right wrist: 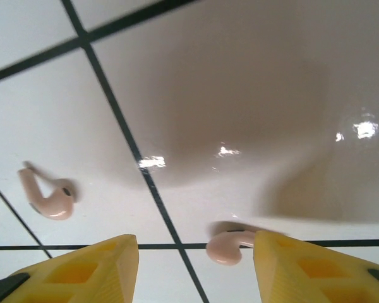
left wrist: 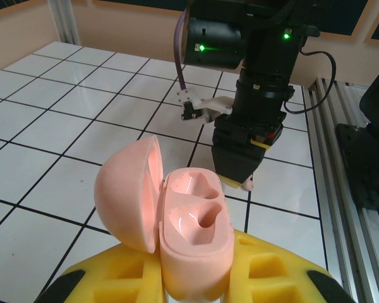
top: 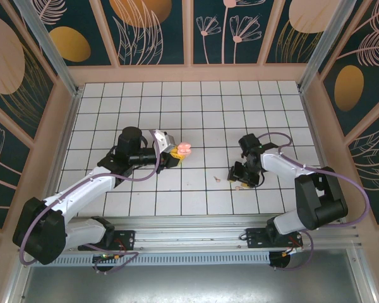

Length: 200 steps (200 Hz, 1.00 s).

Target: Insert wireless bluetooth earbuds into charging case

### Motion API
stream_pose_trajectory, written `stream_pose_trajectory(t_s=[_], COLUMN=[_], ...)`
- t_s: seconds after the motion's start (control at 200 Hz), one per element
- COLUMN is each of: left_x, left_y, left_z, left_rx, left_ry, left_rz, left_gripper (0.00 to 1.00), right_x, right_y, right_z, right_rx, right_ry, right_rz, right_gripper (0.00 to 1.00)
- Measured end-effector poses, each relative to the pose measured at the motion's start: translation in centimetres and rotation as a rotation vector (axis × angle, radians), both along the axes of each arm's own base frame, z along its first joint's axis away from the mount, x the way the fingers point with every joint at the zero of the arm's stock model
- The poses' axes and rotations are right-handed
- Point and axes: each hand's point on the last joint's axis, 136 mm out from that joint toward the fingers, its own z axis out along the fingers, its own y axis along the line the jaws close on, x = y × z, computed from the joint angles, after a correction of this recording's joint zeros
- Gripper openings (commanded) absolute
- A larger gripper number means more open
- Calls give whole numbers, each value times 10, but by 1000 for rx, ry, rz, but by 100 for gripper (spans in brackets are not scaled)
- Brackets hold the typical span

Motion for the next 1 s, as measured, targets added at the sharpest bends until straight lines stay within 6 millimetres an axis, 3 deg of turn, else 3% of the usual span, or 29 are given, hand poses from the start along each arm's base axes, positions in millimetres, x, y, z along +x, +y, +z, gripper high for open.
stream_pose_trajectory(t_s=[0.44,1.001], left_x=[2,2], left_y=[1,1], left_z=[-1,-1], left_rx=[4,7], left_ry=[-2,0], left_rz=[10,13], left_gripper=[20,20], right_x=[2,-19], right_y=[0,2], right_z=[-6,-14], right_rx=[-12,-13], right_ry=[19,70], right_rz=[15,36], right_gripper=[51,44])
